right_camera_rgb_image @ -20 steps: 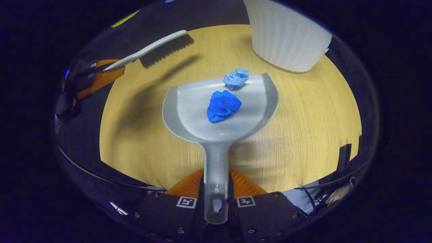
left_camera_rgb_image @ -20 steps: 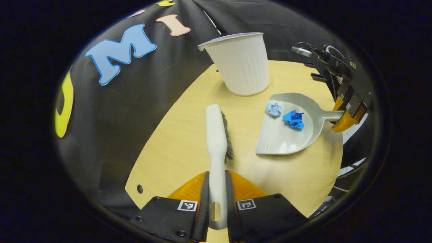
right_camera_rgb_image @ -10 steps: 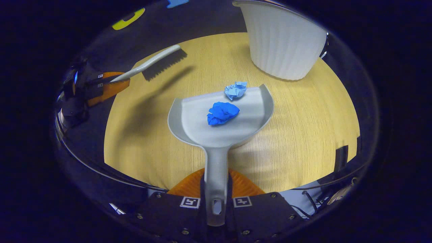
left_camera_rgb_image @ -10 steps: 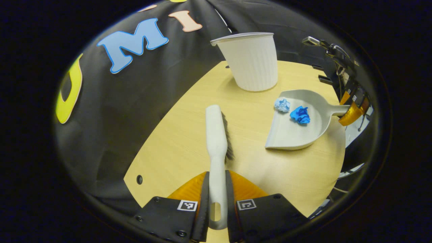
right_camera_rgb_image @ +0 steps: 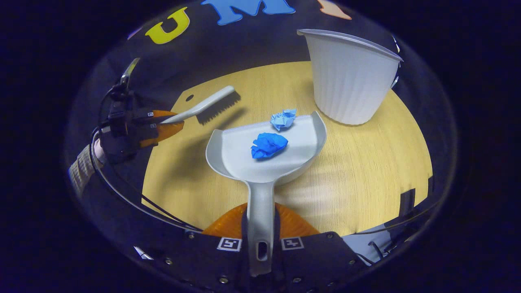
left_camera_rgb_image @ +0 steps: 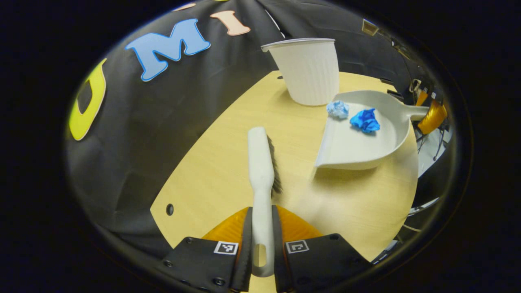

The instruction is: Pick up the small broom and dustpan from the desktop, sweep the trash into the dustpan with the broom, and then empty the trash into the garbage bin.

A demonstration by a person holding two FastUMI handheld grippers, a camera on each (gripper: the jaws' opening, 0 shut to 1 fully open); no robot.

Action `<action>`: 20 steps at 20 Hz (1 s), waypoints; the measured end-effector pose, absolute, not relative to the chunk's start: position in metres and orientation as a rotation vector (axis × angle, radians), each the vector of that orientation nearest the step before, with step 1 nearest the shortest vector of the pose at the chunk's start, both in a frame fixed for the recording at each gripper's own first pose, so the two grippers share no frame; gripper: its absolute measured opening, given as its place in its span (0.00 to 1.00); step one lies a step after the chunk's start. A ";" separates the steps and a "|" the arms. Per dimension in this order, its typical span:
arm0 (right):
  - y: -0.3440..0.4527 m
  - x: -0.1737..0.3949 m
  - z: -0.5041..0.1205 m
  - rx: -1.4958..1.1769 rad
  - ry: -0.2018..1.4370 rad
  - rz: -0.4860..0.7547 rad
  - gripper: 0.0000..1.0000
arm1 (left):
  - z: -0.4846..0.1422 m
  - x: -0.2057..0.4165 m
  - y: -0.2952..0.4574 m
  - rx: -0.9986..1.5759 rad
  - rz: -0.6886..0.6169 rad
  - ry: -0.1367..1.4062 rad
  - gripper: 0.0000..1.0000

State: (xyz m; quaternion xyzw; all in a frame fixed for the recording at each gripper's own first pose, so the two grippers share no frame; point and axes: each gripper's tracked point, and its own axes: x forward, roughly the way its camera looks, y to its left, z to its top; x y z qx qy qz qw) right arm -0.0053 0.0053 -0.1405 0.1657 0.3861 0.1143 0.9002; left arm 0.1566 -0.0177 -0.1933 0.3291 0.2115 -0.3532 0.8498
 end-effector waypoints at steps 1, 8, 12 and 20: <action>0.001 -0.007 -0.126 0.350 0.784 0.246 0.21 | -0.194 0.157 -0.015 0.693 -0.741 0.447 0.31; -0.021 -0.018 -0.046 0.364 0.677 0.298 0.21 | -0.193 0.159 -0.003 0.663 -0.727 0.460 0.30; -0.029 -0.029 -0.018 0.414 0.653 0.333 0.21 | -0.190 0.162 0.000 0.644 -0.714 0.465 0.30; -0.081 -0.010 0.034 0.544 0.530 0.277 0.21 | -0.181 0.167 0.012 0.613 -0.676 0.462 0.30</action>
